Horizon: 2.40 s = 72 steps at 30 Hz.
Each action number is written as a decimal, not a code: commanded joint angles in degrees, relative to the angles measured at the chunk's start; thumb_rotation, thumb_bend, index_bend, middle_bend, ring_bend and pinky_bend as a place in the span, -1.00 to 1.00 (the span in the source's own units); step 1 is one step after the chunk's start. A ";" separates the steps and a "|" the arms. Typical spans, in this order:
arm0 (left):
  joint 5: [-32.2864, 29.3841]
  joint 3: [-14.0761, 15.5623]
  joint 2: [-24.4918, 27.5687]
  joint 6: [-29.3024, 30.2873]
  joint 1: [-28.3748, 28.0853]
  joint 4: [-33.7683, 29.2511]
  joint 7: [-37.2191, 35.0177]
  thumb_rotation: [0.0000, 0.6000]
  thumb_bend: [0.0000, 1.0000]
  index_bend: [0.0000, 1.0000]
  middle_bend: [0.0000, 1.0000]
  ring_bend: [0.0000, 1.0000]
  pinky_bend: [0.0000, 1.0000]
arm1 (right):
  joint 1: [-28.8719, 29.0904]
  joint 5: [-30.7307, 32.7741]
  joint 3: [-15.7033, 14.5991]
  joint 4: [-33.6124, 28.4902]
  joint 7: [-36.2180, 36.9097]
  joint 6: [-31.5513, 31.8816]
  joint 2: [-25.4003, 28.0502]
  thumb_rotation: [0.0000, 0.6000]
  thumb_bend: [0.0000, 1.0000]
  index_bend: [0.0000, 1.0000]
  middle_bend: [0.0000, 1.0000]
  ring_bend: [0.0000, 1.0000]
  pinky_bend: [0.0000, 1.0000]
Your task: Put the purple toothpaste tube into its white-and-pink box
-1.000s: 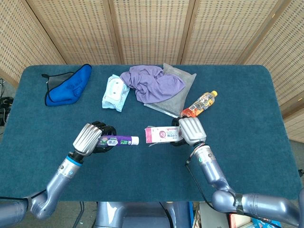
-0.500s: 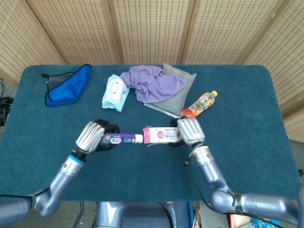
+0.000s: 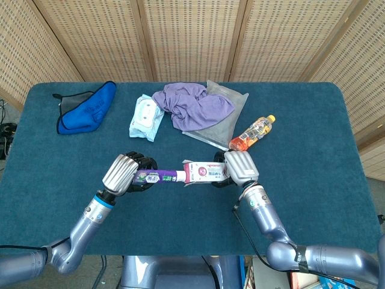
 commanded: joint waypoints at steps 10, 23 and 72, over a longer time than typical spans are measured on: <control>0.58 1.33 0.71 0.38 0.60 0.08 0.69 1.00 -0.42 0.59 0.25 0.05 -0.03 | 0.48 1.12 -0.09 -0.71 0.58 0.45 1.27 1.00 -0.72 0.24 0.03 -0.23 -0.13; -1.16 -0.03 -0.10 -0.89 -0.35 0.79 0.49 1.00 -0.42 0.59 0.25 0.05 -0.03 | 1.32 0.85 -0.44 -1.92 0.35 1.05 1.48 1.00 -0.72 0.24 0.03 -0.23 -0.13; 2.80 -0.82 -1.75 4.04 -0.98 -1.13 -1.43 1.00 -0.42 0.59 0.25 0.05 -0.03 | 2.00 1.78 -1.73 -2.28 1.43 2.12 1.37 1.00 -0.72 0.24 0.02 -0.23 -0.13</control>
